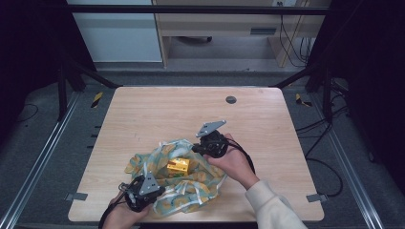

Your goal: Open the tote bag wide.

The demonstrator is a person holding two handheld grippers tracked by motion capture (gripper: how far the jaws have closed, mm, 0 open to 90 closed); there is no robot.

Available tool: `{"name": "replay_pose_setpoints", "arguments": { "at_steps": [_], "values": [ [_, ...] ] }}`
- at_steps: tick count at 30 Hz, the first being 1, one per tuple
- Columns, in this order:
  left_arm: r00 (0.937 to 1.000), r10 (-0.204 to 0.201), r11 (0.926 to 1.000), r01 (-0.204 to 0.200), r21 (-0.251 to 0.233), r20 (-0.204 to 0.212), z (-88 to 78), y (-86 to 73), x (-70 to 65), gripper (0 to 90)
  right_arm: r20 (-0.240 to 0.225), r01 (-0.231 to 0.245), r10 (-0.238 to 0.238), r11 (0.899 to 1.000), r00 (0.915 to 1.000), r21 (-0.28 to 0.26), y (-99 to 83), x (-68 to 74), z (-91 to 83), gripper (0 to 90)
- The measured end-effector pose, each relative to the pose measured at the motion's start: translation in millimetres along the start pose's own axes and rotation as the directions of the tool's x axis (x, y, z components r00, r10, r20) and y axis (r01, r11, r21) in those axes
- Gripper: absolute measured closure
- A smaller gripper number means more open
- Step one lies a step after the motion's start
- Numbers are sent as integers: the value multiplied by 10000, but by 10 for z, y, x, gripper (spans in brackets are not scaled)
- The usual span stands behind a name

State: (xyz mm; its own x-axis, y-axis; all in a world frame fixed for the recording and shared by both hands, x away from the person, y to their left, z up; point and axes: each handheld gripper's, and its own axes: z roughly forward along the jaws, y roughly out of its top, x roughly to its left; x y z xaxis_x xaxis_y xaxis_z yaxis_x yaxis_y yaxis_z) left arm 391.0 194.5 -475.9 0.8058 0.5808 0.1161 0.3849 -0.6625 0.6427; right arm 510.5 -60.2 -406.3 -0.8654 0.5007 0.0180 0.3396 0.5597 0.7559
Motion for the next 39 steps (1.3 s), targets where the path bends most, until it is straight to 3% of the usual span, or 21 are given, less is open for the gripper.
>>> {"name": "replay_pose_setpoints", "arguments": {
  "at_steps": [15, 39],
  "values": [
    [10000, 25, 10000, -25, 52, 3, 7, 0, -2, 899, 167, -455, 441, 9944, 9989, 950, -108, -176, 270, 894],
    [10000, 62, 9996, -61, 271, -22, 33, -8, -5, 899, 396, -832, 784, 9864, 9961, 1417, -277, -336, 364, 894]
  ]
}}
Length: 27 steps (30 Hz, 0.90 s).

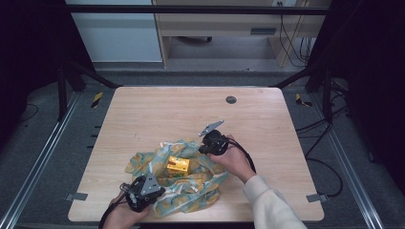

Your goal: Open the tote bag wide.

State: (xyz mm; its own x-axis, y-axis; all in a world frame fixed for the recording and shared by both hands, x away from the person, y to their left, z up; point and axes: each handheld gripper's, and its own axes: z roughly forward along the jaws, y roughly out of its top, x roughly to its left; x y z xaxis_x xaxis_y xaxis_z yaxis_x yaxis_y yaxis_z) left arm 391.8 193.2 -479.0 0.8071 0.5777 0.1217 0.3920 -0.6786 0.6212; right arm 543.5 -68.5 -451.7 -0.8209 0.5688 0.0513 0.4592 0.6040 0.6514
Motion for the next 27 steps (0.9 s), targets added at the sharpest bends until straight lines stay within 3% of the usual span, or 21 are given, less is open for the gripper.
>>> {"name": "replay_pose_setpoints", "arguments": {
  "at_steps": [11, 18, 27],
  "values": [
    [9999, 6, 10000, -5, 74, -108, 10, -6, 8, 900, 503, -357, 351, 9993, 9981, 97, -69, -188, 2, 896],
    [9999, -80, 9998, 78, 199, 105, 40, -18, 6, 900, 912, -659, 657, 9978, 9937, -15, -129, -301, 7, 896],
    [10000, -3, 9996, 4, 292, -49, 46, -17, 7, 900, 1551, -627, 601, 9980, 9861, 117, -166, -387, 18, 896]
  ]
}}
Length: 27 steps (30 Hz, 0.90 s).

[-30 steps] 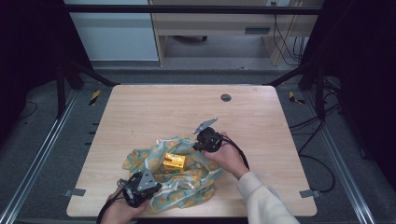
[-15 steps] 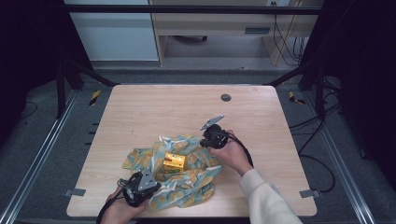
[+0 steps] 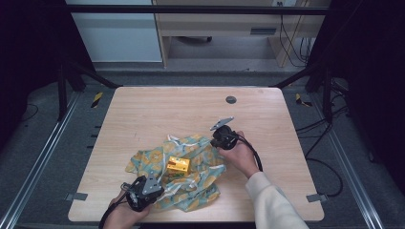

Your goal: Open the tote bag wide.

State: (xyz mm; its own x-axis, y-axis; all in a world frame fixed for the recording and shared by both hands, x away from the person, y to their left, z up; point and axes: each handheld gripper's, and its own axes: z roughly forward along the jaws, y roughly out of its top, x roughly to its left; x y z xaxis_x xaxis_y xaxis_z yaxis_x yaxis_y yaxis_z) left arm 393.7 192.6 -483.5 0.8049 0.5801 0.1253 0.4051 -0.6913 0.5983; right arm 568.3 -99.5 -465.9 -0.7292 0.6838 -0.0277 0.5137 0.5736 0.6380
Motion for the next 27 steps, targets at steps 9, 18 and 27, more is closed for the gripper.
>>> {"name": "replay_pose_setpoints", "arguments": {
  "at_steps": [9, 18, 27],
  "values": [
    [10000, 17, 10000, -17, 70, 19, 12, -1, -5, 900, 185, -86, 86, 10000, 9998, -20, -4, -43, 6, 892],
    [10000, 43, 10000, -43, 82, -47, 10, -1, -2, 900, 318, -353, 354, 9994, 9989, -36, -19, -107, 16, 888],
    [9982, -219, 9974, 180, -702, -556, -73, 10, 5, 772, 711, -495, 529, 9976, 9961, -487, 14, -49, -112, 522]
  ]
}}
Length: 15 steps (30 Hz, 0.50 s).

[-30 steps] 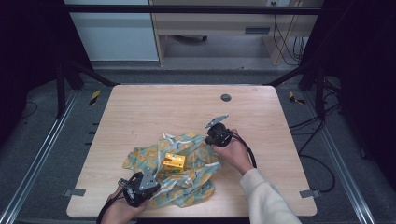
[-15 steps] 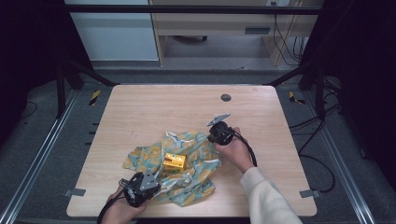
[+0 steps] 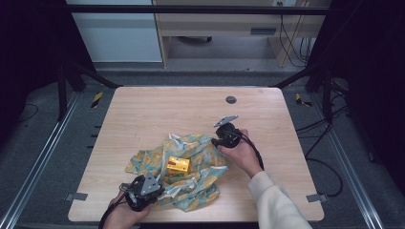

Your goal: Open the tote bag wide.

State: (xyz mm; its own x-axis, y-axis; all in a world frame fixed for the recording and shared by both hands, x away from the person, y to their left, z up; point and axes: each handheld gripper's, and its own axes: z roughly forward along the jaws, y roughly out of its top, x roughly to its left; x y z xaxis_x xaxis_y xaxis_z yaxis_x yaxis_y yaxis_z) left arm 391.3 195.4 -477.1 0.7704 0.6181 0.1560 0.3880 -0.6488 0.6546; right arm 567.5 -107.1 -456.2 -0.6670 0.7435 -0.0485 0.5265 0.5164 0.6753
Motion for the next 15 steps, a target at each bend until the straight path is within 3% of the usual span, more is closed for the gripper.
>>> {"name": "replay_pose_setpoints", "arguments": {
  "at_steps": [3, 6, 7, 12, 15],
  "values": [
    [9992, -172, 9988, 155, -471, -352, -73, 15, 33, 665, -68, 18, -20, 9994, 10000, -344, 19, 38, -124, 427],
    [9983, -375, 9948, 330, -965, -452, -145, 20, 74, 630, -183, -13, 1, 9979, 9998, -650, 29, 86, -256, 378],
    [9973, -578, 9918, 522, -1163, -458, -159, 19, 74, 606, -171, 40, -53, 9971, 9998, -759, 32, 108, -305, 370],
    [9963, -570, 9895, 478, -1363, -647, -233, 25, 82, 591, -426, 217, -265, 9938, 9987, -1089, 47, 191, -505, 346],
    [9940, -821, 9827, 685, -1722, -729, -280, 35, 92, 582, -575, 371, -446, 9914, 9974, -1251, 23, 254, -599, 362]
  ]
}}
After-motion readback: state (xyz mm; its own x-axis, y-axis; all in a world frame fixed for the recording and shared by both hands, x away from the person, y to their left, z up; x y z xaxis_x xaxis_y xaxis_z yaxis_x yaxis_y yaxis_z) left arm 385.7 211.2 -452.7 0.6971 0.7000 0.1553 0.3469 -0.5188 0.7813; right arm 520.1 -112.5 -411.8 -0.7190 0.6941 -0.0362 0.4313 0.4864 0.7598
